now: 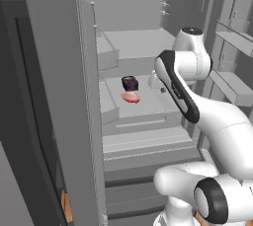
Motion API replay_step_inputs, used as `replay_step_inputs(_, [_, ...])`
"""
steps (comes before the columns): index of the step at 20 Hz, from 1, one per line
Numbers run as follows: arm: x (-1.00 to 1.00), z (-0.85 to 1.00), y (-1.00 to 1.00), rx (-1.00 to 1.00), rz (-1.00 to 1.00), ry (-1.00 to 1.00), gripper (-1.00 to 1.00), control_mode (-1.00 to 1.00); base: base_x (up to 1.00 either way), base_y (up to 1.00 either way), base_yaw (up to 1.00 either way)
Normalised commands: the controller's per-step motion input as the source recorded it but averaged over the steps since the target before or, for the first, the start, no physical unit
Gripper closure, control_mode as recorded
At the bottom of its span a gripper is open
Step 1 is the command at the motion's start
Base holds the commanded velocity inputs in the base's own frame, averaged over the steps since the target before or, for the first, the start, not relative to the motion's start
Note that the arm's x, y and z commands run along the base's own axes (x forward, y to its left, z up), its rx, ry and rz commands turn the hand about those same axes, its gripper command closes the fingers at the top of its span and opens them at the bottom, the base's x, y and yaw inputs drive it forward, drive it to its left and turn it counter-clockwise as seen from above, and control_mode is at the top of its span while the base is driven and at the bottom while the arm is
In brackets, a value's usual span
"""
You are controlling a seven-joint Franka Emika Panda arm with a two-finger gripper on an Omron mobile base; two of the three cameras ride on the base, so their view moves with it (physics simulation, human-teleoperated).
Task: Take the steak from the fridge and place it on the digital scale on the counter by the fridge. Wait a few seconds for a reading, then move it to the plate on the dining counter.
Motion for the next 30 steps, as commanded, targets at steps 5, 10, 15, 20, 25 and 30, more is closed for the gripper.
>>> replay_step_inputs(5, [-0.08, -0.04, 0.17, 0.00, 0.00, 0.00, -1.00, -1.00, 0.00, 0.00, 0.00])
replay_step_inputs(10, [-0.04, -0.21, 0.27, -0.01, 0.00, 0.00, -1.00, -1.00, 0.00, 0.00, 0.00])
replay_step_inputs(15, [0.24, -0.75, 0.07, 0.12, 0.03, -0.10, -1.00, -1.00, 0.00, 0.00, 0.00])
replay_step_inputs(20, [0.47, -0.47, 0.05, 0.09, 0.03, -0.21, -1.00, -1.00, 0.00, 0.00, 0.00])
replay_step_inputs(25, [0.58, -0.02, 0.09, -0.03, 0.02, -0.04, -1.00, -1.00, 0.00, 0.00, 0.00])
replay_step_inputs(30, [0.61, -0.12, 0.07, -0.03, 0.04, 0.00, -1.00, -1.00, 0.00, 0.00, 0.00])
